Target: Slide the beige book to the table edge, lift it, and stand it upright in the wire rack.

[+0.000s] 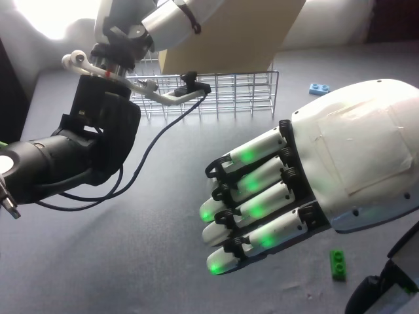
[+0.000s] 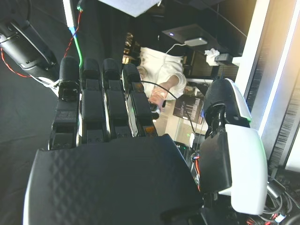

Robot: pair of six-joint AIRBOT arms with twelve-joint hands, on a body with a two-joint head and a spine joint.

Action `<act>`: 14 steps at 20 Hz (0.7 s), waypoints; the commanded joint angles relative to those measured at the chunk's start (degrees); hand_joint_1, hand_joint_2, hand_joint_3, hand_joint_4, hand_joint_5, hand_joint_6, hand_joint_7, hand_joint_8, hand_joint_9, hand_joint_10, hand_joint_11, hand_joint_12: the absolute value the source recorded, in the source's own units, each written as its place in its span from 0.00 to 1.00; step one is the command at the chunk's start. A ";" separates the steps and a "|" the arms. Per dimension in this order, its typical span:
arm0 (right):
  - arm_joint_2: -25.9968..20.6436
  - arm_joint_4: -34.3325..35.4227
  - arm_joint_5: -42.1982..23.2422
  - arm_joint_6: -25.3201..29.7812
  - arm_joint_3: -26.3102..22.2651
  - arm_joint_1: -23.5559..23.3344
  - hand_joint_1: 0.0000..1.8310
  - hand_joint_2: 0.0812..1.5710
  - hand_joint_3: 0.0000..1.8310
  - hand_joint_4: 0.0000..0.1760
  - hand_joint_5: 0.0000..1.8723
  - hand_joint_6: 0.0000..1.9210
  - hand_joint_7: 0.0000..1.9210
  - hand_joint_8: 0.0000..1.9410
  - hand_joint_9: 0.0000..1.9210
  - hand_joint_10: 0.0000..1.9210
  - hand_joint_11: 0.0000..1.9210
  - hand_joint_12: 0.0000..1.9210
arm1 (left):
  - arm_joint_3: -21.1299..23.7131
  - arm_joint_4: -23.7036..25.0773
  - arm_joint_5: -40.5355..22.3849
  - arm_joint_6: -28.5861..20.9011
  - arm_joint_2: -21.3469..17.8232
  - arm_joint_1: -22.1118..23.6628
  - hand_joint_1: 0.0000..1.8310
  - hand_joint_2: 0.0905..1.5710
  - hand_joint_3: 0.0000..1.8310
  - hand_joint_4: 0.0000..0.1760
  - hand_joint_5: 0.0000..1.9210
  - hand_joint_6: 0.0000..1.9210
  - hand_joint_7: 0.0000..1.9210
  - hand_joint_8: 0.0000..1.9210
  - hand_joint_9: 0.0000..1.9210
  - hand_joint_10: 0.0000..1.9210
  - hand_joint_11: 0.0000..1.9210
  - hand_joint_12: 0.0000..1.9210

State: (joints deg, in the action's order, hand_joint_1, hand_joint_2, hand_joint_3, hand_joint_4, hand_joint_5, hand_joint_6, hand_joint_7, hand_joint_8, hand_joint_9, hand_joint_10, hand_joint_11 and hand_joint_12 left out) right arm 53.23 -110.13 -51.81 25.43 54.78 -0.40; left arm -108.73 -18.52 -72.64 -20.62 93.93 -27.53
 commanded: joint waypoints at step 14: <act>-0.14 5.06 0.29 -0.13 -0.55 -0.01 0.06 0.70 0.00 0.00 0.12 0.00 0.12 0.00 0.13 0.00 0.00 0.39 | -2.58 -0.07 -6.93 -0.88 -0.52 -0.22 0.74 0.75 0.00 0.00 0.43 0.57 0.39 0.72 0.41 0.76 0.39 0.73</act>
State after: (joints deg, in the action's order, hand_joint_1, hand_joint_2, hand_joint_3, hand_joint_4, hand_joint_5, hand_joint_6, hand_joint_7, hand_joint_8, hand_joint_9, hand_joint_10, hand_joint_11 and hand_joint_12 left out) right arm 53.25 -110.08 -51.68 25.43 54.46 -0.40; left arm -111.24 -17.87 -73.06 -20.97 93.82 -28.05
